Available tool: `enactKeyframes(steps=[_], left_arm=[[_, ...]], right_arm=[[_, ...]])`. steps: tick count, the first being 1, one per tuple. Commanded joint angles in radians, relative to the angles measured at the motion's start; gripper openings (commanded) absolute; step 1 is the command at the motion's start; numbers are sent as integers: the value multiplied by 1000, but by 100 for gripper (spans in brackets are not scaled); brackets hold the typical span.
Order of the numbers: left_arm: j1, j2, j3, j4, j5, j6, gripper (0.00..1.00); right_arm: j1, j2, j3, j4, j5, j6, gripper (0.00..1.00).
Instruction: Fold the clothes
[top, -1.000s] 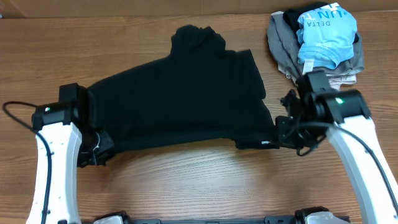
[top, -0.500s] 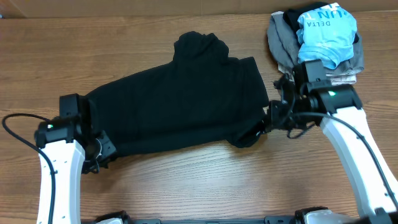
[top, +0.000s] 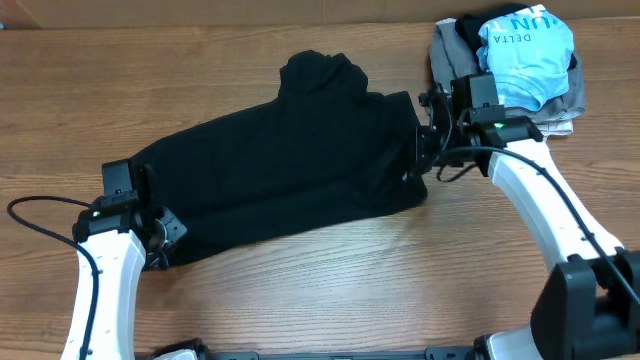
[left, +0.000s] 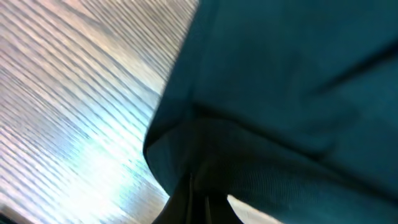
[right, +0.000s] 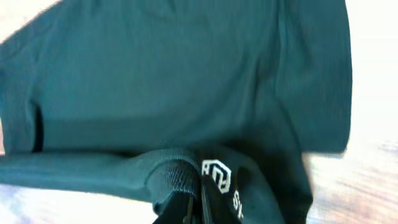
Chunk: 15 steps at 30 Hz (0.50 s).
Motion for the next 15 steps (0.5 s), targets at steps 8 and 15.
enactKeyframes(steps=[8, 15], left_arm=[[18, 141, -12, 158, -77, -47, 4], [18, 239, -12, 227, -79, -46, 4]], right_arm=[[18, 81, 3, 165, -7, -26, 4], [63, 147, 3, 243, 31, -29, 4]])
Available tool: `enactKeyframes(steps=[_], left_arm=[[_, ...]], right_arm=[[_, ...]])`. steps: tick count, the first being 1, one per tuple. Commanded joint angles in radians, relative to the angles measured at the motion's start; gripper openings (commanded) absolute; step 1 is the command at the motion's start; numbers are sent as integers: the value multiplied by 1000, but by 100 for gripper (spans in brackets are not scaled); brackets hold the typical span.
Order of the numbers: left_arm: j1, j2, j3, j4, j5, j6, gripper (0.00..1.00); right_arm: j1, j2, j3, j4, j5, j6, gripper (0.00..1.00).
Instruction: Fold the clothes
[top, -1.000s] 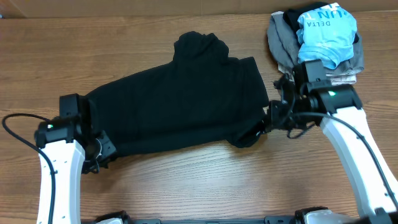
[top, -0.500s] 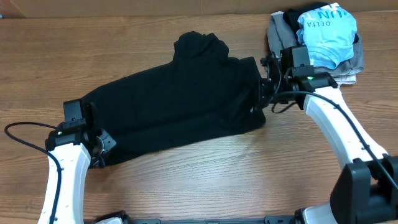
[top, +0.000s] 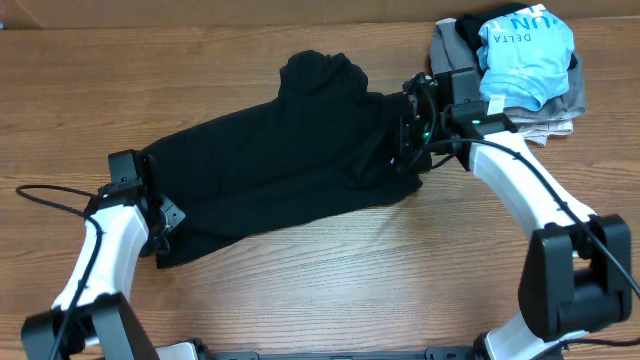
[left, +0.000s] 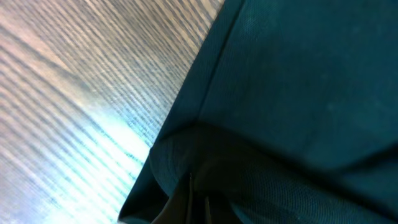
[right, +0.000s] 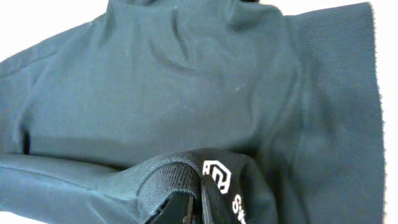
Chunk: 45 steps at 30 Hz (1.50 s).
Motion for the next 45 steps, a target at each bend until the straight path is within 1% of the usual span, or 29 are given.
enactKeyframes(steps=[1, 4, 8, 9, 10, 12, 13, 15, 16, 18, 19, 20, 21, 24, 28, 30, 32, 34, 36, 38, 43, 45], left_arm=[[6, 33, -5, 15, -34, -23, 4], [7, 42, -5, 53, -60, -23, 4], [7, 42, -5, 114, -59, -23, 7], [7, 42, -5, 123, -59, -23, 12], [7, 42, -5, 130, -59, -23, 19], [7, 42, -5, 145, -60, -19, 40], [7, 42, -5, 154, -60, -19, 51], [7, 42, -5, 169, -76, -19, 71], [7, 41, -3, 172, -86, -19, 81], [9, 41, 12, 169, -97, 9, 91], [11, 41, 26, 161, -95, 34, 97], [12, 41, 46, 145, -93, 55, 100], [12, 41, 69, 128, -92, 74, 100], [12, 41, 162, 64, -53, 144, 100], [11, 41, 286, 14, 86, 261, 100], [11, 41, 334, 4, 160, 300, 100], [11, 41, 370, 0, 214, 320, 100], [11, 41, 395, -1, 235, 322, 100], [11, 41, 406, -3, 239, 331, 100], [10, 41, 408, -5, 241, 340, 100], [-9, 41, 408, -10, 238, 375, 100], [-16, 41, 408, -10, 233, 375, 100]], right_arm=[[22, 32, 3, 33, 37, -11, 4], [27, 55, 3, 75, 43, -11, 4], [27, 70, 3, 124, 58, -11, 4], [27, 71, 3, 135, 59, -13, 4], [27, 71, 3, 145, 59, -16, 7], [27, 71, 3, 154, 61, -18, 33], [27, 71, 5, 153, 61, -19, 48], [27, 70, 12, 138, 61, -18, 70], [25, 70, 23, 121, 58, -18, 77], [19, 70, 56, 64, 57, -16, 89], [16, 69, 80, 25, 57, -14, 93], [11, 66, 106, -19, 58, -14, 96], [5, 64, 134, -69, 58, -15, 100], [-22, 61, 212, -208, 58, -14, 100], [-64, 64, 224, -264, 86, -14, 99], [-77, 72, 212, -285, 124, -7, 91], [-82, 77, 183, -287, 138, -6, 79], [-83, 77, 145, -278, 153, 20, 61], [-85, 77, 113, -267, 185, 51, 50], [-92, 77, 85, -248, 193, 73, 48], [-113, 77, 14, -180, 188, 97, 47], [-114, 77, -12, -149, 185, 99, 44]])
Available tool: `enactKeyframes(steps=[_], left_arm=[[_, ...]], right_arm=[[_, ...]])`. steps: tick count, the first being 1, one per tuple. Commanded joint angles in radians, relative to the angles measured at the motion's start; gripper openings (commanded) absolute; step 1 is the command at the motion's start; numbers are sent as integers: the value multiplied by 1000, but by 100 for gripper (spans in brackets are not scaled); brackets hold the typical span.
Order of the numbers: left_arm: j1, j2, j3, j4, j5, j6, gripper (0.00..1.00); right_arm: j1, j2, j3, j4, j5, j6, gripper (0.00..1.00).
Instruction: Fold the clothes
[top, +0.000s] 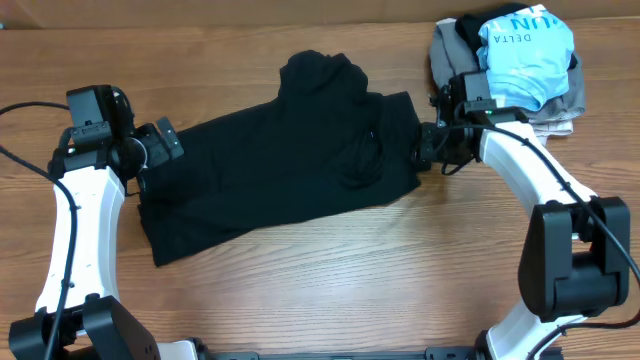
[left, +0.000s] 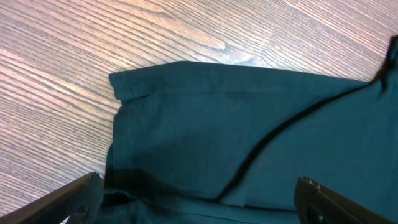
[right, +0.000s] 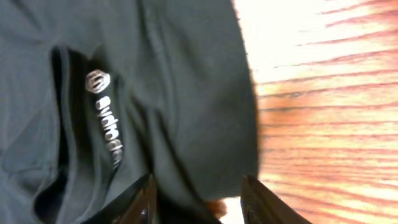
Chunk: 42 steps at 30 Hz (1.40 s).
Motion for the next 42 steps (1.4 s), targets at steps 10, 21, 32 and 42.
enactKeyframes(steps=[10, 21, 32, 42], left_arm=[[-19, -2, 21, 5, 14, 41, 100], [-19, -2, 21, 5, 14, 44, 100], [-19, -2, 21, 6, 11, 49, 100], [-19, -1, 20, 5, 10, 67, 100]], right_arm=[[-10, 13, -130, 167, 20, 74, 47], [-10, 61, -149, 190, 45, 95, 51], [-65, -10, -148, -14, 42, 205, 4], [-134, -188, -148, -343, 109, 265, 4]])
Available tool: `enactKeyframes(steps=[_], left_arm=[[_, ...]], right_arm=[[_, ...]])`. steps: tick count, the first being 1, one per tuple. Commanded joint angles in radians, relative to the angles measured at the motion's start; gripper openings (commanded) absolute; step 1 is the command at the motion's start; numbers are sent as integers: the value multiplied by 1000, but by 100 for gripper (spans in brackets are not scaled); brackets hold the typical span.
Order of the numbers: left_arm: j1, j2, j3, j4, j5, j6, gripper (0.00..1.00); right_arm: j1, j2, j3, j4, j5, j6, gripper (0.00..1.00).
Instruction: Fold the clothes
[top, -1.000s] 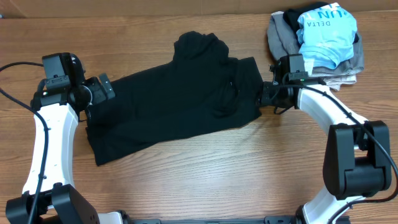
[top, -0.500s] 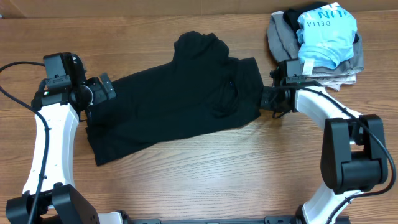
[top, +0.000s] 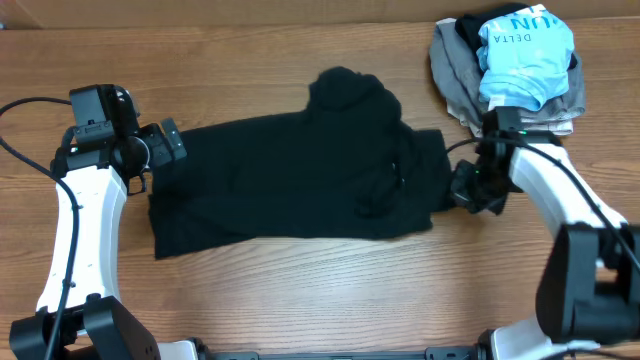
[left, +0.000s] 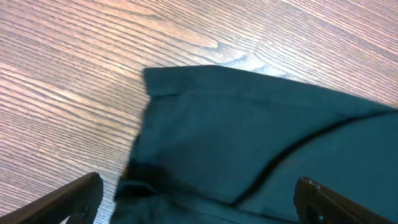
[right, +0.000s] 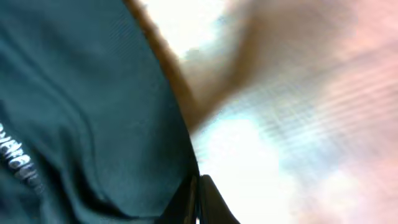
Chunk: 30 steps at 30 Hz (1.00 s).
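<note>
A black hooded garment (top: 290, 180) lies spread across the middle of the wooden table (top: 300, 290), its hood (top: 350, 92) toward the far side. My left gripper (top: 152, 155) hovers open over the garment's left end; in the left wrist view the left gripper (left: 199, 204) has its fingers (left: 78, 194) wide apart above the cloth (left: 261, 137). My right gripper (top: 464, 192) is shut on the garment's right edge. In the right wrist view the right gripper (right: 198, 202) pinches the dark cloth (right: 81, 112).
A pile of other clothes sits at the far right corner, with a light blue shirt (top: 525, 45) lying on grey garments (top: 455, 55). The left arm's cable (top: 20, 105) loops over the table's left edge.
My right gripper was open at the garment's right edge; now it is shut on that edge, nearer and further right. The whole garment has shifted right. The left gripper stays open in place.
Both grippers were first shut on the garment, the left at its near left corner, the right at its right end, then further in. Then both were open with the garment lying flat. Now the right holds the right edge again and the garment lies further right.
</note>
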Motion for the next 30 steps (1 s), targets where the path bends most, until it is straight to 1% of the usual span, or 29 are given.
enactKeyframes(steps=[1, 4, 8, 10, 11, 13, 14, 15, 16, 18, 20, 22, 24, 26, 30], left_arm=[[-6, -1, 20, 2, 6, 27, 100], [-6, -1, 20, 2, 6, 55, 100], [-6, -1, 20, 2, -5, 78, 100], [-6, -1, 20, 3, -24, 79, 100], [-6, -1, 20, 6, -32, 79, 100], [-6, -1, 21, 17, -37, 87, 100], [-6, -1, 21, 25, -34, 97, 100], [-6, -1, 23, 32, -33, 102, 100], [-6, -1, 26, 32, -28, 108, 100], [-6, 1, 41, 32, 12, 138, 100], [-6, 11, 71, 14, 53, 158, 100], [-6, 42, 132, -35, 86, 172, 100], [-6, 86, 209, -101, 115, 191, 100], [-6, 158, 324, -203, 134, 220, 100], [-6, 325, 562, -397, 135, 274, 100]], right_arm=[[-3, -73, -1, -53, 40, 27, 4], [-1, -96, -1, -124, 40, 27, 4], [-1, -111, -1, -178, 63, 27, 5], [-1, -117, -1, -190, 67, 27, 10], [-1, -121, -1, -195, 66, 23, 18], [-1, -132, 1, -197, 67, 15, 42], [-1, -138, 4, -200, 67, 10, 64], [-1, -146, 13, -204, 64, -8, 77], [-1, -153, 26, -212, 62, -24, 84], [0, -168, 70, -233, 53, -61, 94], [9, -174, 136, -252, 3, -146, 98], [27, -174, 223, -263, -44, -222, 100], [49, -174, 295, -261, -47, -253, 100], [77, -169, 383, -243, -47, -277, 100], [124, -149, 507, -130, -48, -305, 100]])
